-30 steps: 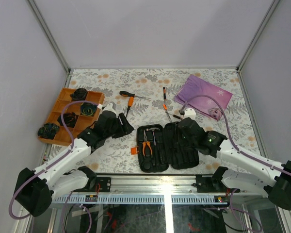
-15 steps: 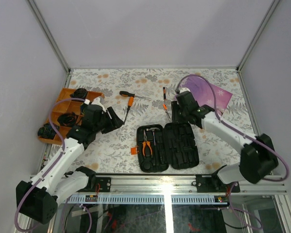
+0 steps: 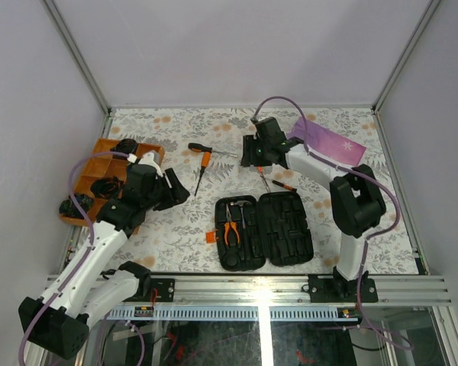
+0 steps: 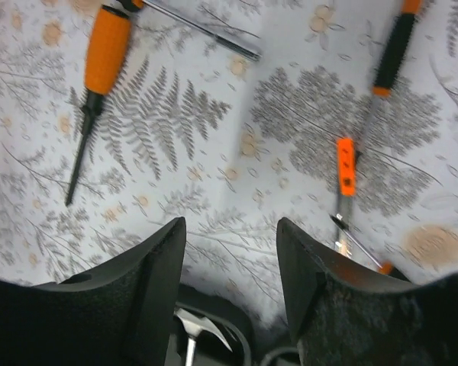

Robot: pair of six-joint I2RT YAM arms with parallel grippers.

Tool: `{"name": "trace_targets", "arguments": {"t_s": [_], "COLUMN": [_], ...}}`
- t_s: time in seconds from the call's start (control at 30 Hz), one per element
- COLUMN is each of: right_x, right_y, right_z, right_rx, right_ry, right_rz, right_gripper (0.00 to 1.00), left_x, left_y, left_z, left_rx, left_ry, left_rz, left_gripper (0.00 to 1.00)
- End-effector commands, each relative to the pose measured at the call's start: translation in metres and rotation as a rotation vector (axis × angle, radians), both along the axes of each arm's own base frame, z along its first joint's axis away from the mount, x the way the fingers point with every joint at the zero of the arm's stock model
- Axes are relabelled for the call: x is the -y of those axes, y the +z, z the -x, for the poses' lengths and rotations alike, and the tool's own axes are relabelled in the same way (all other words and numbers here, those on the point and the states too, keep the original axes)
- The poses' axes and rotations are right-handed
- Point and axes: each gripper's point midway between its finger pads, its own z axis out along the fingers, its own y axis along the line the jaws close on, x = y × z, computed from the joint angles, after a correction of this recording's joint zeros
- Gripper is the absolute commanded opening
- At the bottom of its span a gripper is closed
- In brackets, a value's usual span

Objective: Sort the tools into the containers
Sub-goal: Pick up the screwdriver from the center of the board.

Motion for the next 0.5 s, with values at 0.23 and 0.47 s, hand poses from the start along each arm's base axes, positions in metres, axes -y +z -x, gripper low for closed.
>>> {"name": "trace_targets", "arguments": {"t_s": [0.23,0.47], "right_x": [-0.093,-0.125], "right_y": [0.027,0.025], "right_z": [-0.033,-0.054], "right_rx": [0.099,0.139], "right_ry": [-0.155,-0.164], "right_rz": [-0.166,-0.175], "right_gripper": [0.68,0.72], "left_x": [-0.022,-0.021], "left_y": [0.037,0.034], "left_z": [0.003,0.002], "left_rx": [0.134,0.125], "left_ry": [0.059,0.060], "left_rz": [-0.048,-0.045], "left_gripper": [0.64,0.64]}}
